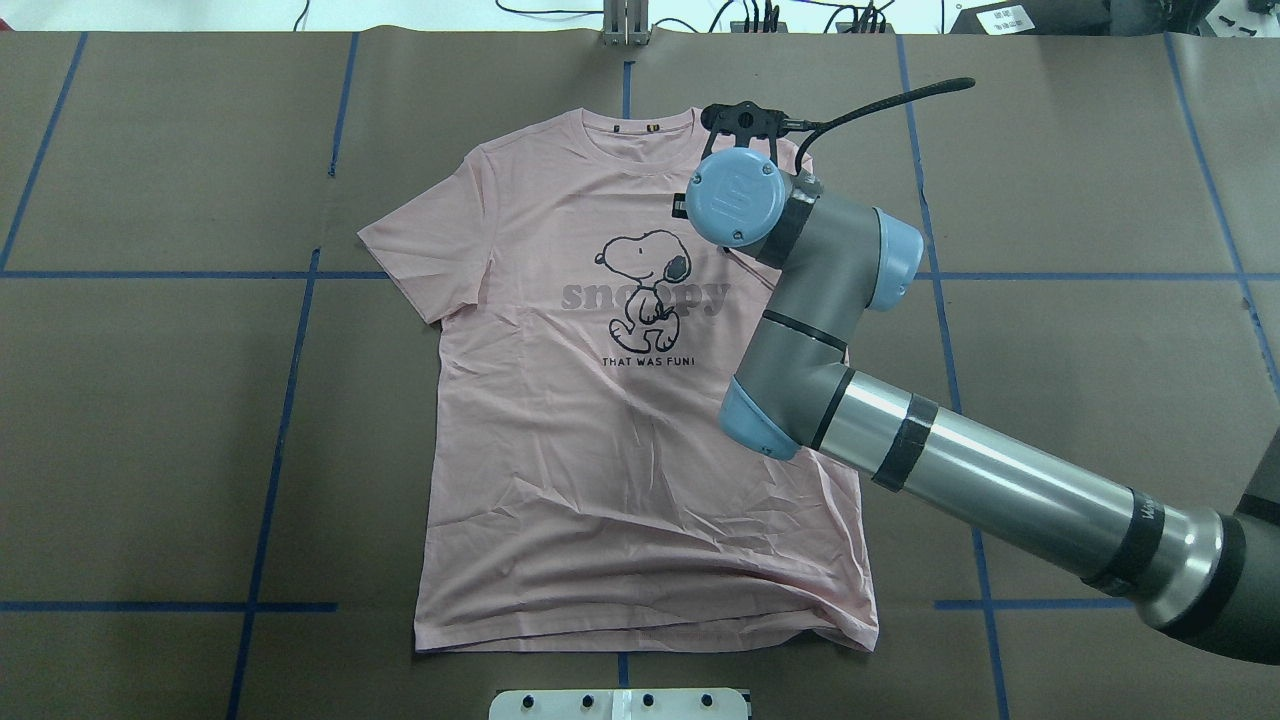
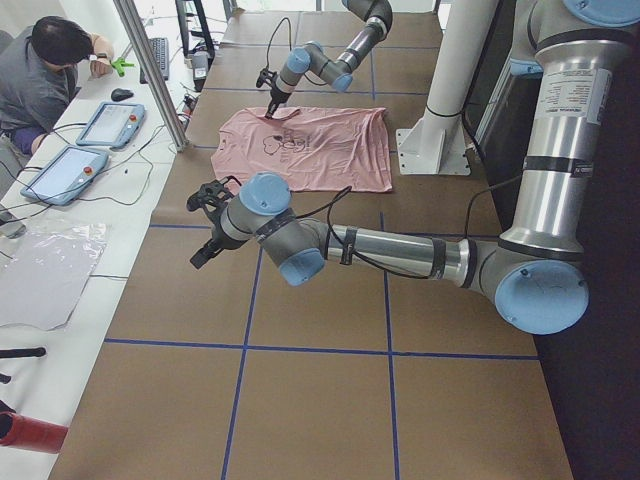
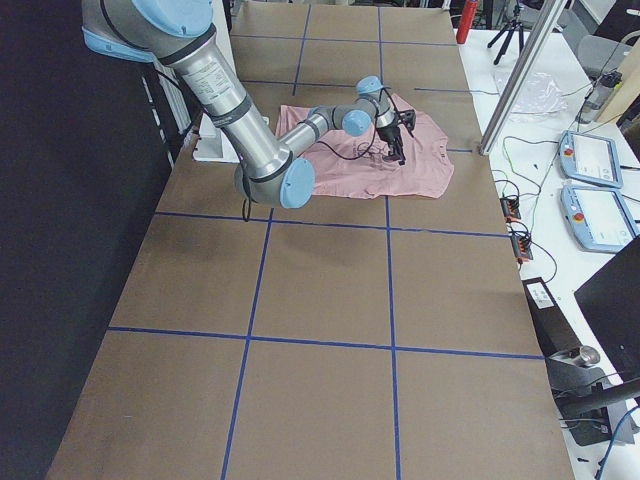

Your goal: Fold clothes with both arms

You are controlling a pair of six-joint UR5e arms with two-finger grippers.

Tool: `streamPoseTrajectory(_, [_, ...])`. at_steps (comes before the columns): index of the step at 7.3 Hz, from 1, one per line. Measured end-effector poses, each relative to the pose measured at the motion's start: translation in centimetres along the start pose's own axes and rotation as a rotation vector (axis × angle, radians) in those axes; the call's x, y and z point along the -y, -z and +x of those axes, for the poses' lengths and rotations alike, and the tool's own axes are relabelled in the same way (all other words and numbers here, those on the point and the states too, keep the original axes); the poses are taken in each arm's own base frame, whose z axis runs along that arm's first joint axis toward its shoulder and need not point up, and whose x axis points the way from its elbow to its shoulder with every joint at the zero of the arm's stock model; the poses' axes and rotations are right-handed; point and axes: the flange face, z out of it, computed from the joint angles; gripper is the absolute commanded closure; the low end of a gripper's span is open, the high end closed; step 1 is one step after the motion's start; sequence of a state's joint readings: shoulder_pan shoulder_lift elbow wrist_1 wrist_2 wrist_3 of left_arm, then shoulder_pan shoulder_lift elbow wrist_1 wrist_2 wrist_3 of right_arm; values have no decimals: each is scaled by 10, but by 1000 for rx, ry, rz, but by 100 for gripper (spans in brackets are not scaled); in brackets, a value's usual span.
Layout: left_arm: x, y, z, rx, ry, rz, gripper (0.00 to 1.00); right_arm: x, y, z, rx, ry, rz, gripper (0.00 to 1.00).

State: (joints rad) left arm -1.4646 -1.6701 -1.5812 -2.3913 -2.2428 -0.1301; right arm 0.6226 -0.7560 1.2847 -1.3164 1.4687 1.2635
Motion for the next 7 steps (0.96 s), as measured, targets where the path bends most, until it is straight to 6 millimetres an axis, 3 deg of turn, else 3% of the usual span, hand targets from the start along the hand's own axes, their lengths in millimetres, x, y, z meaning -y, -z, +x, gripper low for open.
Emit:
streamPoseTrajectory(1, [0,-2,2,-4,15,-2,0,9,8,-6,15,40,-19,0])
streamPoseTrajectory(2, [2,-12,13,-20,51,-12,0,29,14,1,33,82,-58,0])
streamPoseTrajectory(3, [10,-30,35,-52,103,-26,3,56,22,22,59,126,-96,0])
streamPoseTrajectory(4, [26,-53,68,-85,178,-39,11,87,33,60,97,173,-128,0])
streamPoseTrajectory(5, [41,-81,108,-94,263,-47,17,112,50,112,146,217,-158,0])
streamPoseTrajectory(7, [67,-143,196,-86,414,-54,34,138,74,230,218,318,-204,0])
